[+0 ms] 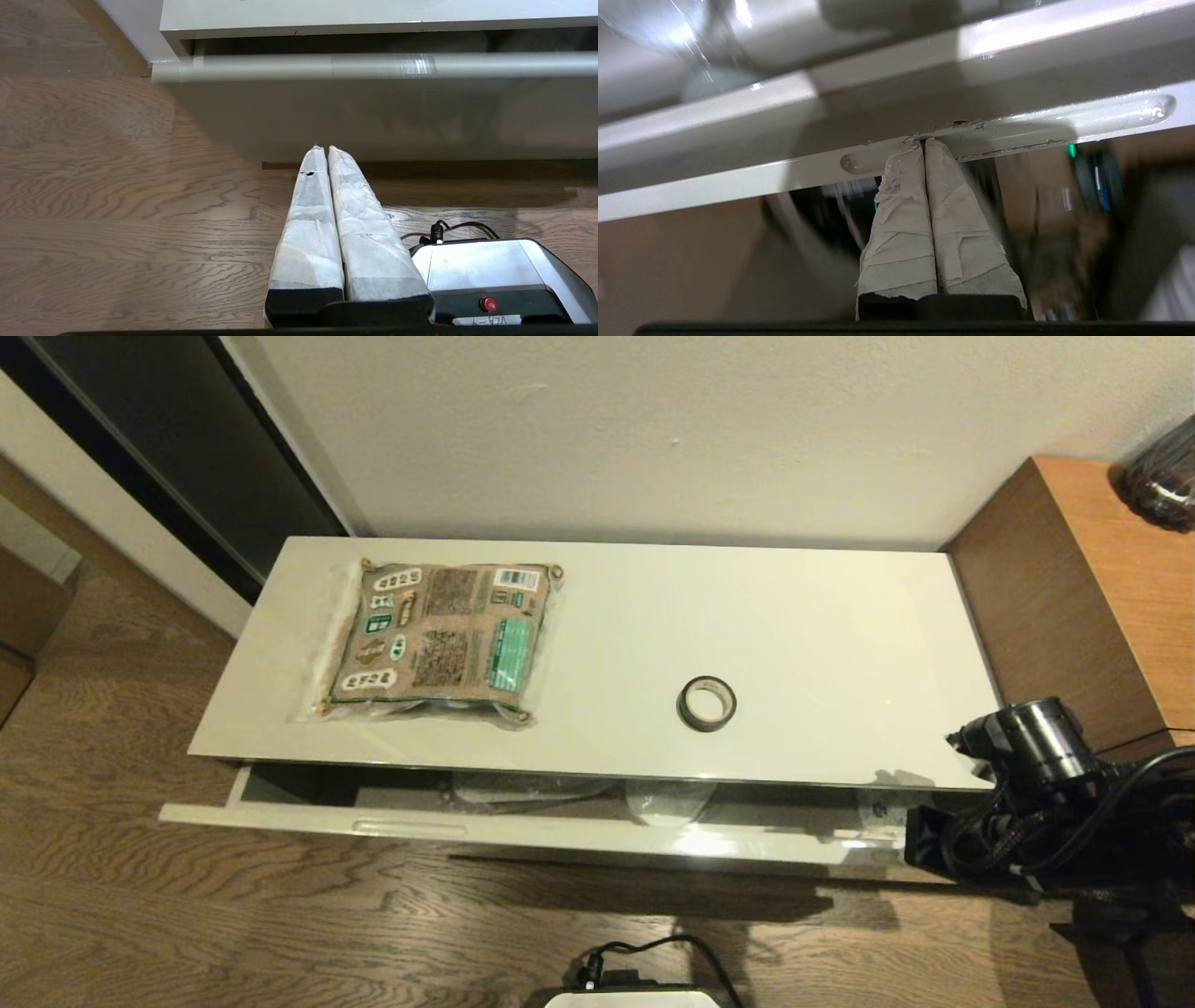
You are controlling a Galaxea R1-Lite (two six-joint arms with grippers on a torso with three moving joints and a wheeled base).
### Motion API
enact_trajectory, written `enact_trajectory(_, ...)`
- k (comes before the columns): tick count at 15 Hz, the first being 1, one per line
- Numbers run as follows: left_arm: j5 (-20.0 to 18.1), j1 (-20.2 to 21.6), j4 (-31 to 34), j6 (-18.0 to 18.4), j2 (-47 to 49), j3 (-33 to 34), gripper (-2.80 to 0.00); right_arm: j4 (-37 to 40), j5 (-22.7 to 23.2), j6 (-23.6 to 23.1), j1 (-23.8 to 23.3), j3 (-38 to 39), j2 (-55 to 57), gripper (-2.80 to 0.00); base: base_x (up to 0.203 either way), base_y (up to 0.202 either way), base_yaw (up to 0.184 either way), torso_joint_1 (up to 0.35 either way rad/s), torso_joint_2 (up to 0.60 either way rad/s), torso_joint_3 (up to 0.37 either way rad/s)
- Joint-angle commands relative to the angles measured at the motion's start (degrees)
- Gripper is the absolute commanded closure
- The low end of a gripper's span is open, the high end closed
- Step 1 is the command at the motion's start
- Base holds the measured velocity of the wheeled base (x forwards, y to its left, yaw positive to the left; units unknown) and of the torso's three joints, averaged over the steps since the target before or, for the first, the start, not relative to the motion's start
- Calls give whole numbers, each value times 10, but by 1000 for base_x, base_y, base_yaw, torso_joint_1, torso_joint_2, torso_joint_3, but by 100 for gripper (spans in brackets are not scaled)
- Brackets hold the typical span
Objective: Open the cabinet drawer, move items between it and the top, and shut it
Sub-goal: Open the drawer
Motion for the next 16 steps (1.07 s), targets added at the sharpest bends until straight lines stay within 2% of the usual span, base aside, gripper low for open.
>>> enact_trajectory(1, 0, 0, 0, 0, 1, 0, 0, 1, 10, -2, 1, 35, -33, 0, 0, 0, 0, 0, 0, 0)
enact_trajectory(4, -3, 0, 1, 7, 1, 0, 0, 47, 24, -21, 1, 78, -154, 0, 0, 0, 0, 0, 0, 0)
enact_trajectory(6, -5, -1, 0, 7, 1, 0, 0, 116, 42, -31, 1, 90, -243, 0, 0, 0, 0, 0, 0, 0)
enact_trajectory(8, -5, 0, 0, 7, 1, 0, 0, 191, 58, -36, 1, 68, -299, 0, 0, 0, 0, 0, 0, 0)
enact_trajectory(10, -4, -1, 1, 7, 1, 0, 0, 236, 67, -37, 7, 14, -302, 0, 0, 0, 0, 0, 0, 0)
enact_trajectory(13, -4, -1, 1, 7, 1, 0, 0, 243, 71, -33, 25, -22, -279, 0, 0, 0, 0, 0, 0, 0)
enact_trajectory(14, -4, 0, 1, 7, 1, 0, 0, 244, 71, -29, 32, -54, -257, 0, 0, 0, 0, 0, 0, 0)
enact_trajectory(16, -4, -1, 1, 7, 1, 0, 0, 244, 70, 3, 46, -119, -209, 0, 0, 0, 0, 0, 0, 0)
